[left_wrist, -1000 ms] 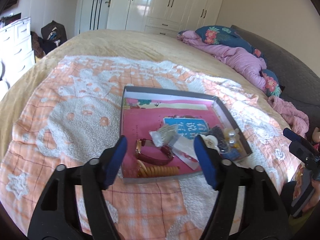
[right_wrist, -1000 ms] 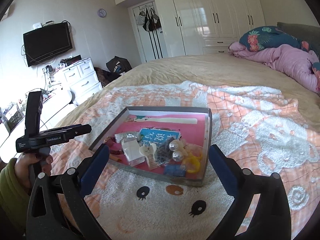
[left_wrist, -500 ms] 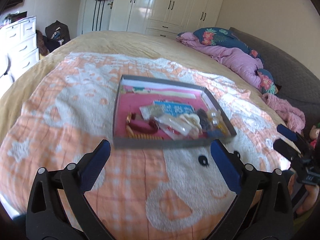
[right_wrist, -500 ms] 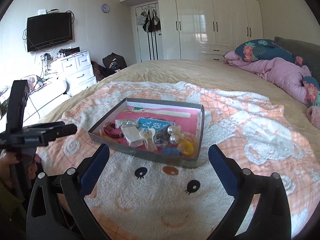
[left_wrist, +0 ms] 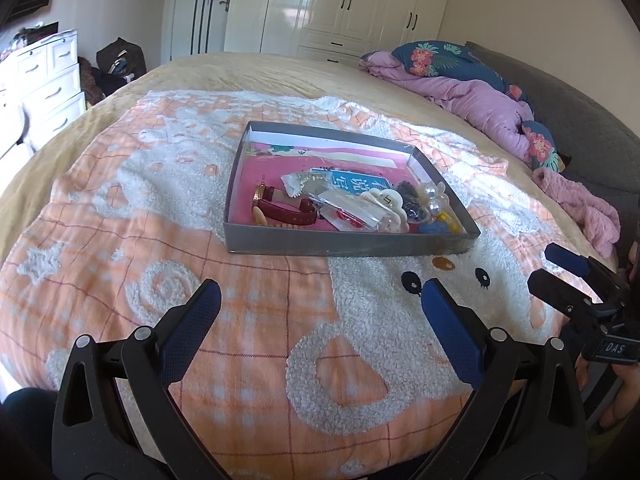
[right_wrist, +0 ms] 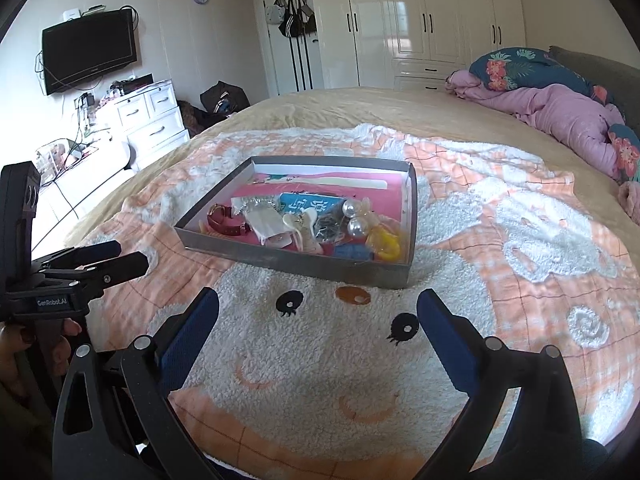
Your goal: Organize jewelry
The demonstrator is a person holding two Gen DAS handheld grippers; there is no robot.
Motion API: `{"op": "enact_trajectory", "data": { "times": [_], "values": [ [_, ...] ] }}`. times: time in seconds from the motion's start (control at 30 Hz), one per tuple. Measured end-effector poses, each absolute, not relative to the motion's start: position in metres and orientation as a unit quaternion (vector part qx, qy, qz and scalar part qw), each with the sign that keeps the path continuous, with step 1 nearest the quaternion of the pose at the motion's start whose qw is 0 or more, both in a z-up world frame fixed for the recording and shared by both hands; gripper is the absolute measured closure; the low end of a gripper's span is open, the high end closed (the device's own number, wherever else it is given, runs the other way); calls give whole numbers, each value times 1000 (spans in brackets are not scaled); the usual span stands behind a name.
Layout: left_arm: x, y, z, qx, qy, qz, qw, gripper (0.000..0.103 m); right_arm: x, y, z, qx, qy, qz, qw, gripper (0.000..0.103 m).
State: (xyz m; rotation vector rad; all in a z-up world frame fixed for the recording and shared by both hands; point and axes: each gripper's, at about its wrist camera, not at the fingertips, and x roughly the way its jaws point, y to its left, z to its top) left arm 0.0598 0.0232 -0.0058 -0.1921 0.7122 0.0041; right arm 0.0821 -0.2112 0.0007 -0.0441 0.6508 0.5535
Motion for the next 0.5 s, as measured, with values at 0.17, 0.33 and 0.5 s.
{"op": "enact_trajectory", "data": {
  "times": [0.17,0.33,0.5],
  "values": [
    [59,25,-5,-93,347,6,933,9,82,-211,0,-20,317,270,909,4],
    [59,24,-3,-91,348,10,933,9,82,-211,0,-17,318,269,909,4],
    [58,24,-3,-92,348,10,933,9,82,-212,0,-17,318,268,909,4]
  ]
}}
